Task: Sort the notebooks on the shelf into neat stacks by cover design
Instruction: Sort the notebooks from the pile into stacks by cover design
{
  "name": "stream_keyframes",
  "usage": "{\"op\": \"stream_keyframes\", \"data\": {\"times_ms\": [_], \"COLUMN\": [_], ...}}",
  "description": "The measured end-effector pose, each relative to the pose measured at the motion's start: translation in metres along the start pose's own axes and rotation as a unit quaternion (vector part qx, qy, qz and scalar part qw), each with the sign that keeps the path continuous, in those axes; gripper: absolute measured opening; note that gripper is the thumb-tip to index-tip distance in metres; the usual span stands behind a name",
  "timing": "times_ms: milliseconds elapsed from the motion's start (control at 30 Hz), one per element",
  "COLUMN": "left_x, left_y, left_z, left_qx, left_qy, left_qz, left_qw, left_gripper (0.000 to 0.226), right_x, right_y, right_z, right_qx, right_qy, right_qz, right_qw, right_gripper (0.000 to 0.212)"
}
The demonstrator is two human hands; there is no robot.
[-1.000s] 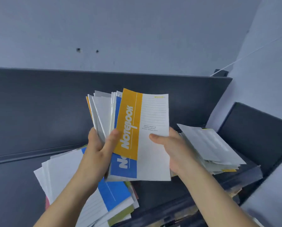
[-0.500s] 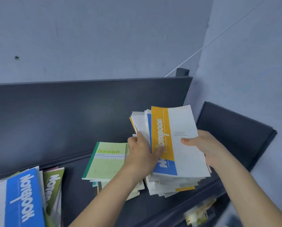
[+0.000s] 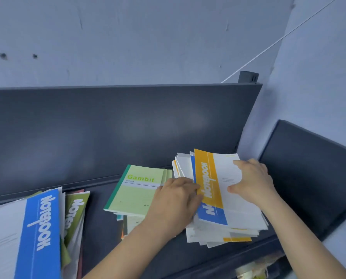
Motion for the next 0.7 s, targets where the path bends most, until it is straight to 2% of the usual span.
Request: {"op": "stream_keyframes", "data": {"times_ms": [67, 167, 233, 367, 533, 700], "left_x": [-0.018, -0.060, -0.097, -0.201, -0.375, -0.557], "left_y": [0.017, 0.046, 0.072, 0.129, 0.198, 0.270], "left_z": [-0.015, -0.054, -0.087, -0.154, -0.238, -0.301], "left_qx": [0.003, 0.060, 0.088, 0.145, 0.175, 0.211], "left_qy": [0.004, 0.048, 0.085, 0.178, 0.296, 0.427], "left_qz": [0.036, 0.039, 0.050, 0.070, 0.100, 0.143], "left_qw": [0.999, 0.996, 0.991, 0.971, 0.934, 0.868], "left_gripper": [0.059, 0.042, 0.034, 0.035, 0.045, 0.030], "right_x": [-0.007, -0.031, -0.057, -0.129, -0.247, -0.371], "right_y": [-0.001, -0.014, -0.028, -0.061, -0.120, -0.179], "right_z": [-0.026, -0.083, -0.130, -0.235, -0.374, -0.500], "right_qx": [-0.001, 0.065, 0.097, 0.104, 0.071, 0.047], "right_qy": [0.040, 0.131, 0.197, 0.328, 0.436, 0.518], "right_qz": [0.007, -0.002, -0.013, -0.038, -0.123, -0.212], "right_qw": [0.999, 0.989, 0.976, 0.938, 0.889, 0.828], "right_gripper": [0.062, 0.051, 0.050, 0.046, 0.045, 0.044]}}
Point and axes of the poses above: each hand's wrist, its own x-axis towards the middle knuckle, its own y-axis out of the back of the hand, z = x × y, the point moved 4 cm from there along x, towards the middle knuckle, and after that the axes turned 6 degrees about -y, right-handed, at the moved point
